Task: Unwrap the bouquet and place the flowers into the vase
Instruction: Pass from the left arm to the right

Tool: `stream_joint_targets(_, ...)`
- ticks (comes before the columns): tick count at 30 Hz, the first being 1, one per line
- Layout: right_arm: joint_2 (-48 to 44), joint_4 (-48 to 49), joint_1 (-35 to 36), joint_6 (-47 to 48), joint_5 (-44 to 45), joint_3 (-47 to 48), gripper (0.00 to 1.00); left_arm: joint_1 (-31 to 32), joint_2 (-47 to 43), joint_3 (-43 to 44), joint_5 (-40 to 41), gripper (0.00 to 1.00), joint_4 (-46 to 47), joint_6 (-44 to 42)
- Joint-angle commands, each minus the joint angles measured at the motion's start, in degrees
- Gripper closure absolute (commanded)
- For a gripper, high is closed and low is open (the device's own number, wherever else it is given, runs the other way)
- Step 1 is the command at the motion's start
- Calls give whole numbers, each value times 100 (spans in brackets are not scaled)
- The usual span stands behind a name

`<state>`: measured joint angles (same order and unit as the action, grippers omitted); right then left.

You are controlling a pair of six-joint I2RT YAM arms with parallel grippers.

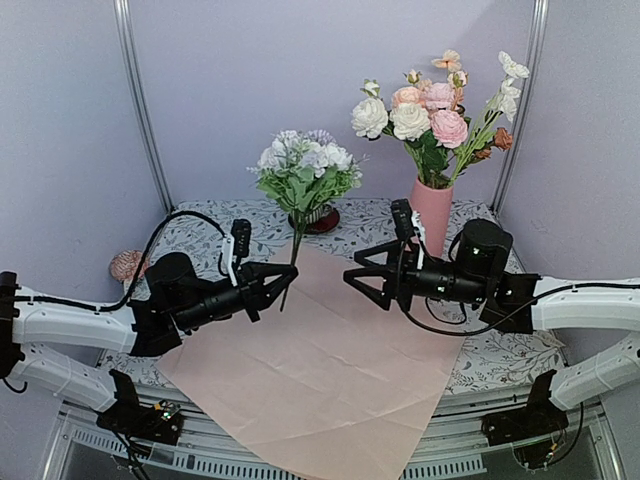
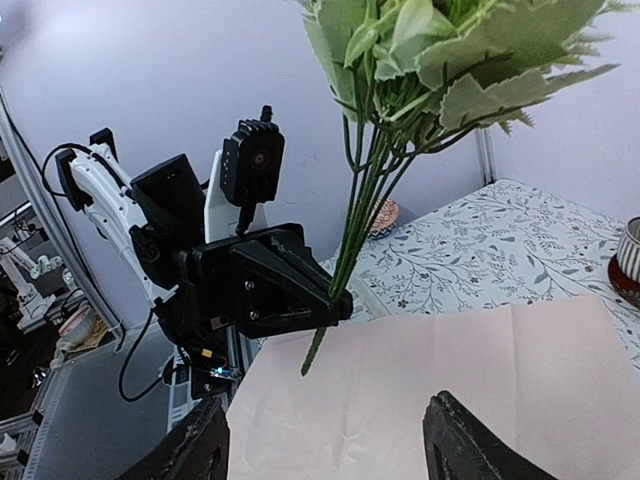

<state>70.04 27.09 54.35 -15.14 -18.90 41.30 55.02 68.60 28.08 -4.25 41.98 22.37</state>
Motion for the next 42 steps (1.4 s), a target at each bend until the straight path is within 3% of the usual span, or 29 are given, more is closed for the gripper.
stream_joint_targets(1, 361, 509, 338, -141, 89, 388, 32, 76, -157, -131, -406, 100, 829, -78)
stream_joint_targets(11, 848, 1122, 702, -209, 320, 639, 31, 84, -148, -364, -766, 100, 1471, 26)
stream_joint_targets(23, 1221, 1132, 706, -180, 207, 1200, 32, 82, -15, -490, -1037, 100, 1871, 87)
stream_joint_targets(38, 1815, 757, 709, -393, 202, 1828, 62, 85, 46, -496, -1260, 100, 1998, 68)
stream_joint_targets(42, 1838, 708, 708, -411, 126, 1877, 65, 80, 106, -482, -1380, 100, 2029, 52)
